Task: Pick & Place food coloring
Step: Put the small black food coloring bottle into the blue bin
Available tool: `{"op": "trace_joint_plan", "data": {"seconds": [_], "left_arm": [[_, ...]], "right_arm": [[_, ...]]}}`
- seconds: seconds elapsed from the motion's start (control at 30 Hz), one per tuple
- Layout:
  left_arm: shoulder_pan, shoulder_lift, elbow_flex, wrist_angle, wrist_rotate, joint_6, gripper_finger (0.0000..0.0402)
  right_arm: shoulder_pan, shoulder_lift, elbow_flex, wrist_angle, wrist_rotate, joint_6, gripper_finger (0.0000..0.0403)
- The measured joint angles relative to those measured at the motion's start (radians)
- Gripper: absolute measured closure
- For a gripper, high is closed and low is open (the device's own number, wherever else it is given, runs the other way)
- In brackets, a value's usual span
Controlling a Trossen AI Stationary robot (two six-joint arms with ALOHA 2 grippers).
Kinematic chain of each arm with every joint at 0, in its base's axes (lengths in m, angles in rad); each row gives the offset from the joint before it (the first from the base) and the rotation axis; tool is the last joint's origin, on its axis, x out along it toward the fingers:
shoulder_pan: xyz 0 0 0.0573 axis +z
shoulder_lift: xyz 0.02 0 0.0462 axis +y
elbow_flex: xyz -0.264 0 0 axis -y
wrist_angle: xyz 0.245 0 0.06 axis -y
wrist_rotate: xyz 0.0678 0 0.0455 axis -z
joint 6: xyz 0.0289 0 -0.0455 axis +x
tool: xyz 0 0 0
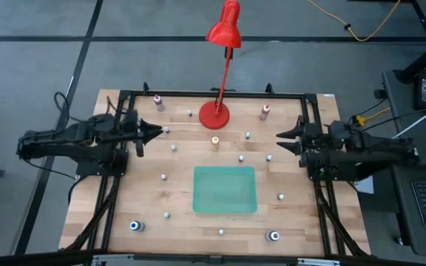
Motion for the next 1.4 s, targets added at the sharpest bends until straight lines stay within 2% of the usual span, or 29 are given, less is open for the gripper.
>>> {"op": "trace_joint_plan", "data": {"seconds": [0.17,0.37,0.8,1.1,1.4], "left_arm": [[0.0,0.176,0.173,-0.139,0.081,0.059,0.0279],[0.0,0.316,0.292,-0.311,0.026,0.144,0.0244],[0.051,0.515,0.294,-0.49,0.005,0.205,0.0165],[0.097,0.687,0.285,-0.474,0.059,0.251,0.0163],[0.134,0.775,0.17,-0.328,0.091,0.224,0.016]], "right_arm": [[0.0,0.125,0.096,0.002,0.0,0.002,0.0237],[0.0,0.24,0.179,0.001,0.0,-0.002,0.0239],[0.0,0.358,0.213,0.003,0.0,0.0,0.024],[0.0,0.366,0.213,0.004,0.0,-0.026,0.024],[0.0,0.366,0.213,0.002,-0.021,-0.056,0.024]]}}
